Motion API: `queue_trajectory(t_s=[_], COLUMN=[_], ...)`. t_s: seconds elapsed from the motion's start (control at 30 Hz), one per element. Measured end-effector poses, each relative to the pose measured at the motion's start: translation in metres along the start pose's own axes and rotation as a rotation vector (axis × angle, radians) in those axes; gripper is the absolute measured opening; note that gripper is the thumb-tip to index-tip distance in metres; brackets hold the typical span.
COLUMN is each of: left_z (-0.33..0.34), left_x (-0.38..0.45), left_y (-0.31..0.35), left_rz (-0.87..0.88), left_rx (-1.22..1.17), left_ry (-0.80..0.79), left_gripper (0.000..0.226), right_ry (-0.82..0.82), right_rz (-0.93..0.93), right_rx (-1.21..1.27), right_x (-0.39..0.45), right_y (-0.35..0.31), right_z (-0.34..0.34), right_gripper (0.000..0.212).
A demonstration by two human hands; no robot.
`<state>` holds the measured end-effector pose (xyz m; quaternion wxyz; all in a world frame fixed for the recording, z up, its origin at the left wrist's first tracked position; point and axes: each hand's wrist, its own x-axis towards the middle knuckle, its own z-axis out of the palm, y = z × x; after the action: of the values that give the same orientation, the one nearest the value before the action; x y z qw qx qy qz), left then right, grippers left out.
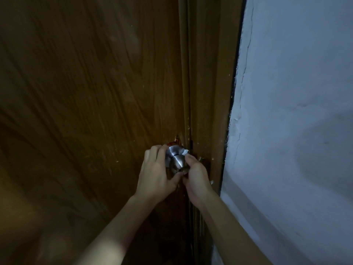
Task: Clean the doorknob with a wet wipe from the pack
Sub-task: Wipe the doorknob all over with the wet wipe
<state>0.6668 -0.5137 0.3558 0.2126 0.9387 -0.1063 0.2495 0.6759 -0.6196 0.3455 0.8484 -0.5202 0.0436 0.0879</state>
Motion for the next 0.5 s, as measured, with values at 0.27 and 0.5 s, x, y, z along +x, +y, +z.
queue_trajectory(t_s=[0.27,0.5], left_z=[-0.003,-0.005], left_x=[0.000,0.000], left_y=[0.000,-0.001], left_rz=[0.000,0.024], left_rx=[-0.008,0.046], left_ry=[-0.021,-0.037], left_gripper=[0.076,0.080], right_ry=[0.002,0.020], right_rz=[-0.043,-0.007], right_rx=[-0.021,0.057], right_x=[-0.005,0.004], right_y=[0.002,0.002], right_z=[0.001,-0.005], right_gripper=[0.036,0.039])
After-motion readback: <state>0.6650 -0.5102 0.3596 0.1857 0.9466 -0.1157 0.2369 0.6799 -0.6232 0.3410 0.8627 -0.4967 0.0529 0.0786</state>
